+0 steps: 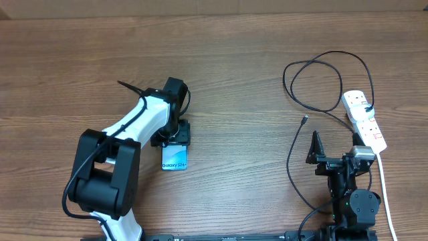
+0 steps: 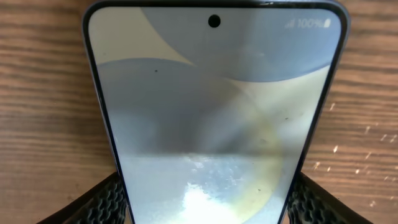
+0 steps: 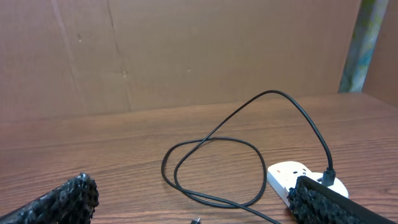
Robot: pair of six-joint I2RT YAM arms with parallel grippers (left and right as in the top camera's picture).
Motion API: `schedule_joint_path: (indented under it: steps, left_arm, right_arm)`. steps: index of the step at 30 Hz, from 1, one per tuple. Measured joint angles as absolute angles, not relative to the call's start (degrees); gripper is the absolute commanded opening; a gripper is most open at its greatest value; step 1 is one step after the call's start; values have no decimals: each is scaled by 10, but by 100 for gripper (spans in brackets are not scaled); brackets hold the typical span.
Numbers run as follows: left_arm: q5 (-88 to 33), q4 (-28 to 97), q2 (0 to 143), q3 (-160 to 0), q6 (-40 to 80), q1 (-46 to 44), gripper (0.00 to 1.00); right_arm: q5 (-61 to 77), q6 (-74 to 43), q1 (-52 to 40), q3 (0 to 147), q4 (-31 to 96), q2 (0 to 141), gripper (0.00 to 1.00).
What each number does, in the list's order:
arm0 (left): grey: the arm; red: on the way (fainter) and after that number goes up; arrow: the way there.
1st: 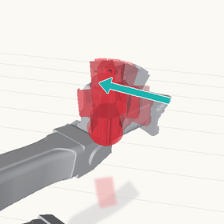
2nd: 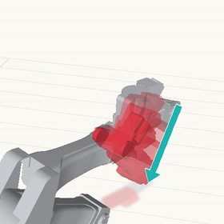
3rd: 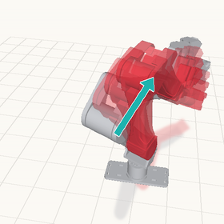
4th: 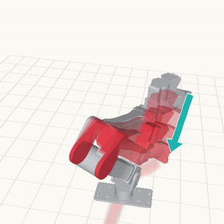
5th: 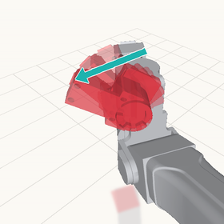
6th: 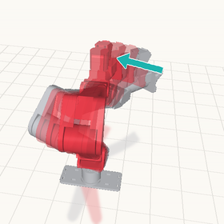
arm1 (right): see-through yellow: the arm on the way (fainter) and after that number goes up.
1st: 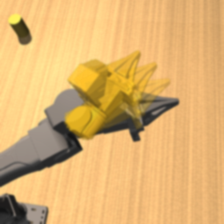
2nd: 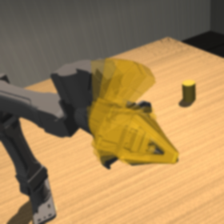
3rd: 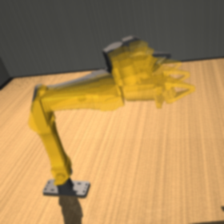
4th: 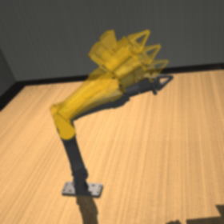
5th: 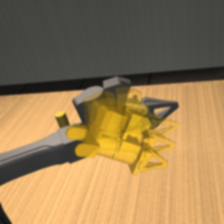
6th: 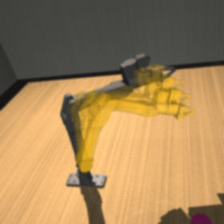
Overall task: Plug charger to phone and switch on socket
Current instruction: 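Lift the smartphone with the left gripper and tilt it upright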
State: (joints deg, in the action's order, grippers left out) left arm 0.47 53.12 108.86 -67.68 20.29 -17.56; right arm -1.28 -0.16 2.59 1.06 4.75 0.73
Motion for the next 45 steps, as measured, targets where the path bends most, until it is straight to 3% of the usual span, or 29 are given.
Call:
schedule_joint_path:
  steps: [10, 28, 45]
  left_arm:
    - [-46, 582, 1094, -744, 207, -176, 55]
    - [-253, 750, 1096, -891, 223, -161, 53]
    - [-401, 795, 1096, -908, 208, -135, 51]
  right_arm:
    - [-13, -2, 26, 11, 48, 7, 100]
    - [-13, -2, 26, 11, 48, 7, 100]
    - [-13, -2, 26, 11, 48, 7, 100]
